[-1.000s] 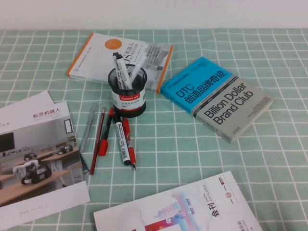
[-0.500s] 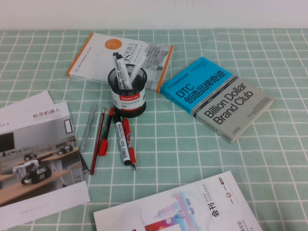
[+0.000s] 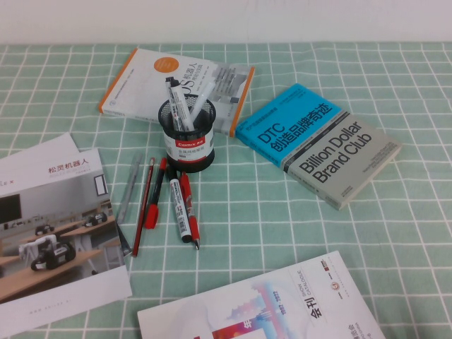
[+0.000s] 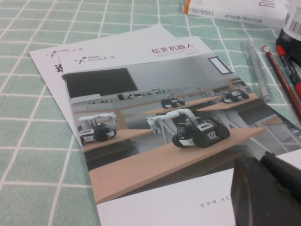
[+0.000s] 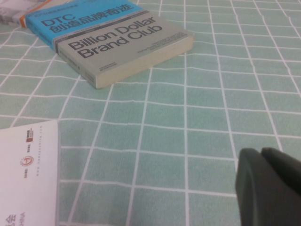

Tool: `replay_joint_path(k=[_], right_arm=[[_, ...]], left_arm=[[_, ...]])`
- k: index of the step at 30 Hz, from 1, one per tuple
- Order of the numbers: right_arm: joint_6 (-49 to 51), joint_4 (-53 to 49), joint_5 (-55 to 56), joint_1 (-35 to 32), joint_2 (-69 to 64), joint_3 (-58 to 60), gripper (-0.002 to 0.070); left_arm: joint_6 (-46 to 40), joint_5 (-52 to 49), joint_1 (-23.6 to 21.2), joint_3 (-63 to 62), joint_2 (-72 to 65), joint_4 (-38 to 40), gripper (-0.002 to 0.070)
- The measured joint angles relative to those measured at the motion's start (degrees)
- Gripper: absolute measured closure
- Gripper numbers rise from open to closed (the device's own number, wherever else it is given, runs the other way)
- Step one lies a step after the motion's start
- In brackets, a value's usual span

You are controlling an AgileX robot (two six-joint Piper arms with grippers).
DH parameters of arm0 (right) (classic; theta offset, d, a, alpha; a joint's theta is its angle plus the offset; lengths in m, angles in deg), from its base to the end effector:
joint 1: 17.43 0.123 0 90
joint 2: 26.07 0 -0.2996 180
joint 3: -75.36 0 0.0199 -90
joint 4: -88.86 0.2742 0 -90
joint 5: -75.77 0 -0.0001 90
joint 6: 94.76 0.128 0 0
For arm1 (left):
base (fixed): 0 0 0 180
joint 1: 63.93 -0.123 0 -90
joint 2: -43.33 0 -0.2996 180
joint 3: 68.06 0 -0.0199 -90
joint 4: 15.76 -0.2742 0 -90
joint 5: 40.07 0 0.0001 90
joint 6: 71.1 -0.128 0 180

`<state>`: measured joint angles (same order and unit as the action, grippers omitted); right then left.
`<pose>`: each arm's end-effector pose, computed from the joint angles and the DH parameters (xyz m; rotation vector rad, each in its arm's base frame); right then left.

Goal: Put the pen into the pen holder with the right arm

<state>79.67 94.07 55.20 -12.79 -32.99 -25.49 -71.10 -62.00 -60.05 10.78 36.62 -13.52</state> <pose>0.0967 0.0120 0.1612 -0.1086 1.8572 0.0775 0.0960 -0.0084 0.1606 0.0396 1.8760 -0.0852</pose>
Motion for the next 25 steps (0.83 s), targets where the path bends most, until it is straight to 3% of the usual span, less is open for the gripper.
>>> replay_joint_path(k=[25], right_arm=[[0.0, 0.27, 0.0, 0.0, 0.0, 0.0, 0.0695]], left_arm=[[0.0, 0.0, 0.0, 0.0, 0.0, 0.0, 0.068]])
